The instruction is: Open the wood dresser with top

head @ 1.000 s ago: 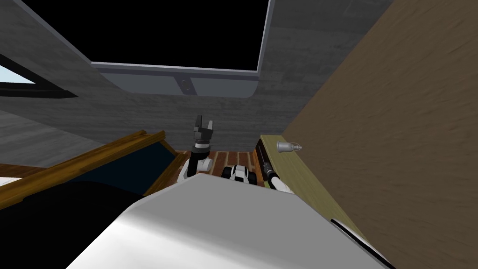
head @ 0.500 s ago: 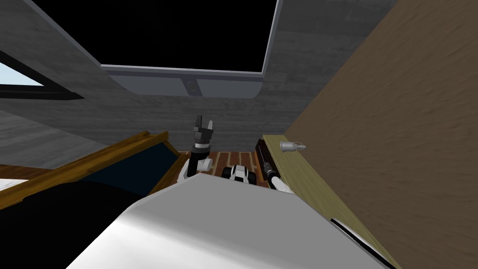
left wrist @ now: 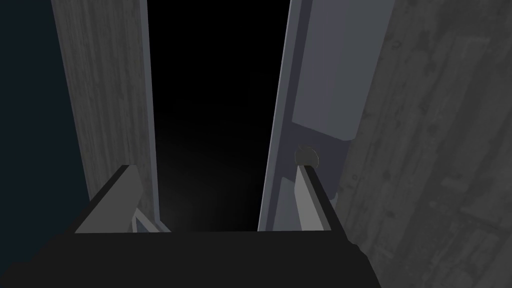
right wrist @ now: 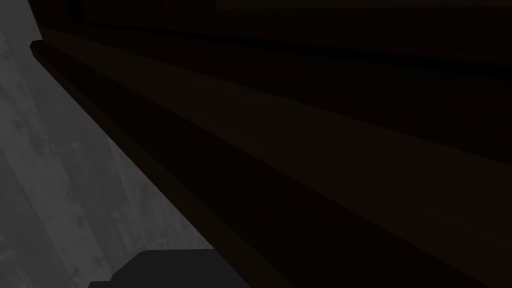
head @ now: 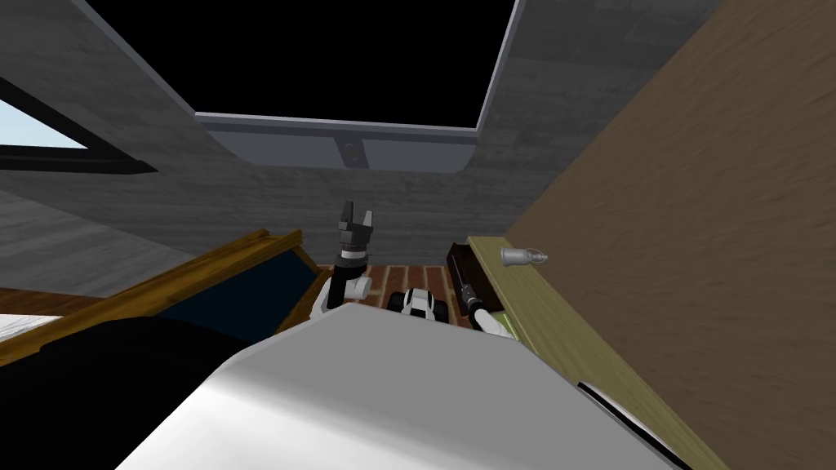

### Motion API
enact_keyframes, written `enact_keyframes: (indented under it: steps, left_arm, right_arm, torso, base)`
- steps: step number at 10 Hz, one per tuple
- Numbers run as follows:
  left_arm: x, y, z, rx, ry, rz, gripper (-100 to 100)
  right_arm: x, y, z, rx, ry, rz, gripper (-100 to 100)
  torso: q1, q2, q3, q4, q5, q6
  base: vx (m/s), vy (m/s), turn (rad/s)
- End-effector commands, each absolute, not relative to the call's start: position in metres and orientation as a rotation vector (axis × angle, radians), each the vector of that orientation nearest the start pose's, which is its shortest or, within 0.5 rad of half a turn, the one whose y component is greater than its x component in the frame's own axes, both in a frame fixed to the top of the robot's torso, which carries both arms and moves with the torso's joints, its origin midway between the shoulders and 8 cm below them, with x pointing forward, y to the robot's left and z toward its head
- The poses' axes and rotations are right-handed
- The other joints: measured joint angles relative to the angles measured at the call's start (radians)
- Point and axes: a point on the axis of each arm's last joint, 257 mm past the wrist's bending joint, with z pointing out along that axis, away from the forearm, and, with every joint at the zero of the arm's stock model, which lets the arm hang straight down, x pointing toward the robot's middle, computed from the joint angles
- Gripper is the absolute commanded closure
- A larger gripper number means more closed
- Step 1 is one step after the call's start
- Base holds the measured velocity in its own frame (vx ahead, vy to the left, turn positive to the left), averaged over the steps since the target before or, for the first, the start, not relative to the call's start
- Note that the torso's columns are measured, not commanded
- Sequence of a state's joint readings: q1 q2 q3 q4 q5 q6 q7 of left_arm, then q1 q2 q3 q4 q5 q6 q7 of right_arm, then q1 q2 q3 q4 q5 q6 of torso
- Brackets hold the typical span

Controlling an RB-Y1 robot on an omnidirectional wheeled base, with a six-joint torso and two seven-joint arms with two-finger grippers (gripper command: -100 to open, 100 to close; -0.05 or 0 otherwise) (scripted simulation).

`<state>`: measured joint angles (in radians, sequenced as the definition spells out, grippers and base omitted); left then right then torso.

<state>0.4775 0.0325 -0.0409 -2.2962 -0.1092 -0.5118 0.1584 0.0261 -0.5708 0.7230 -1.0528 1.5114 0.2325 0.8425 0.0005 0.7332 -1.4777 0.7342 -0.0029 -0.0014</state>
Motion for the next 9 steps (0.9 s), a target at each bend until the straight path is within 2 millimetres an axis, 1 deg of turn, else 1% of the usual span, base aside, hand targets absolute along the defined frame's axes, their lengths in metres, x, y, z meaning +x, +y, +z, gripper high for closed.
enact_keyframes:
  steps: [1,3,4,5,6,8,9]
  left_arm:
    - [0.344,0.245,0.039,-0.593,0.637,-1.442,0]
    - [0.344,0.245,0.039,-0.593,0.638,-1.442,0]
    - [0.344,0.245,0.039,-0.593,0.638,-1.442,0]
    - [0.344,0.245,0.039,-0.593,0.638,-1.442,0]
    - [0.344,0.245,0.039,-0.593,0.638,-1.442,0]
    - [0.344,0.245,0.039,-0.593,0.638,-1.442,0]
    - [0.344,0.245,0.039,-0.593,0.638,-1.442,0]
  right_arm:
    - [0.373,-0.325,-0.528,-1.762,1.629,-0.768,-100]
    - [0.384,-0.34,-0.518,-1.766,1.626,-0.767,-100]
    - [0.384,-0.34,-0.518,-1.766,1.626,-0.767,-100]
    - [0.394,-0.355,-0.506,-1.769,1.622,-0.766,-100]
    - [0.4,-0.362,-0.5,-1.77,1.62,-0.765,-100]
    - [0.4,-0.362,-0.5,-1.776,1.615,-0.768,-100]
    - [0.41,-0.376,-0.488,-1.772,1.615,-0.764,-100]
  torso:
    - [-0.001,-0.001,-0.001,0.0,0.0,0.0]
    - [-0.008,0.004,0.001,0.004,0.001,0.002]
    - [-0.007,0.005,0.002,0.005,0.002,0.002]
    - [-0.004,0.005,0.002,0.004,0.002,0.002]
    - [0.001,0.005,0.002,0.004,0.003,0.001]
    - [0.001,0.005,0.002,0.004,0.003,0.001]
    - [-0.002,0.004,0.001,0.003,0.003,0.001]
  base:
    - [-0.043,0.183,-0.024]
    - [-0.052,0.071,-0.028]
    - [-0.031,0.014,-0.007]
    - [-0.038,0.057,-0.025]
    - [-0.05,0.082,-0.03]
    - [-0.029,0.048,-0.004]
    - [-0.031,0.075,-0.024]
